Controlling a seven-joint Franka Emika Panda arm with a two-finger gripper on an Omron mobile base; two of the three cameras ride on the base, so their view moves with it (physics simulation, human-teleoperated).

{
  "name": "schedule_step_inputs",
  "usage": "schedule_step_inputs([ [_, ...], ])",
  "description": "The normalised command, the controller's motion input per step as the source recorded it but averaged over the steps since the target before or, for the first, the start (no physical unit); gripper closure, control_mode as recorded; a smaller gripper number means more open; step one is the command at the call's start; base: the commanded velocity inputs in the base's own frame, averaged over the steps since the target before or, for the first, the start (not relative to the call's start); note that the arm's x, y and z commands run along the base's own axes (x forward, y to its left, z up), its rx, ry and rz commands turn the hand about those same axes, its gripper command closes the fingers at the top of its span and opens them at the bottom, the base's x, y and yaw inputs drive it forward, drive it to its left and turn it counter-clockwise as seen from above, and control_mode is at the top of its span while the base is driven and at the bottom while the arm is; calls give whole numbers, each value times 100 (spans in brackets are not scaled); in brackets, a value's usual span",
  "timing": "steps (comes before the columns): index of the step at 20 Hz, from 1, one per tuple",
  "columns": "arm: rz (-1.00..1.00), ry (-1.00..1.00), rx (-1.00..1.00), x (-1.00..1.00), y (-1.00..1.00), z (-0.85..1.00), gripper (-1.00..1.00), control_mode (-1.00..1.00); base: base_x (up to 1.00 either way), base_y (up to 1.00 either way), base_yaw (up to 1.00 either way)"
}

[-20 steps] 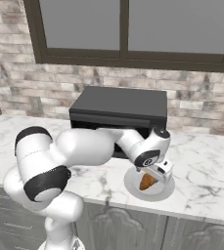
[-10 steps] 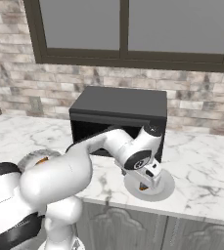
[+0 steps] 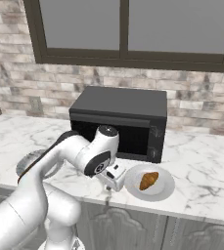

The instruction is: Place the pastries on the plates.

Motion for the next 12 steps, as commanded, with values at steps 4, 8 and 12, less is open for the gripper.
schedule_step_inputs([
  [4, 2, 3, -2, 1, 81, 0, -100, -100, 0, 0, 0],
  [8, 8, 11, -3, 34, 80, 0, -100, -100, 0, 0, 0],
  [12, 7, 12, -1, 57, 56, 0, -100, -100, 0, 0, 0],
])
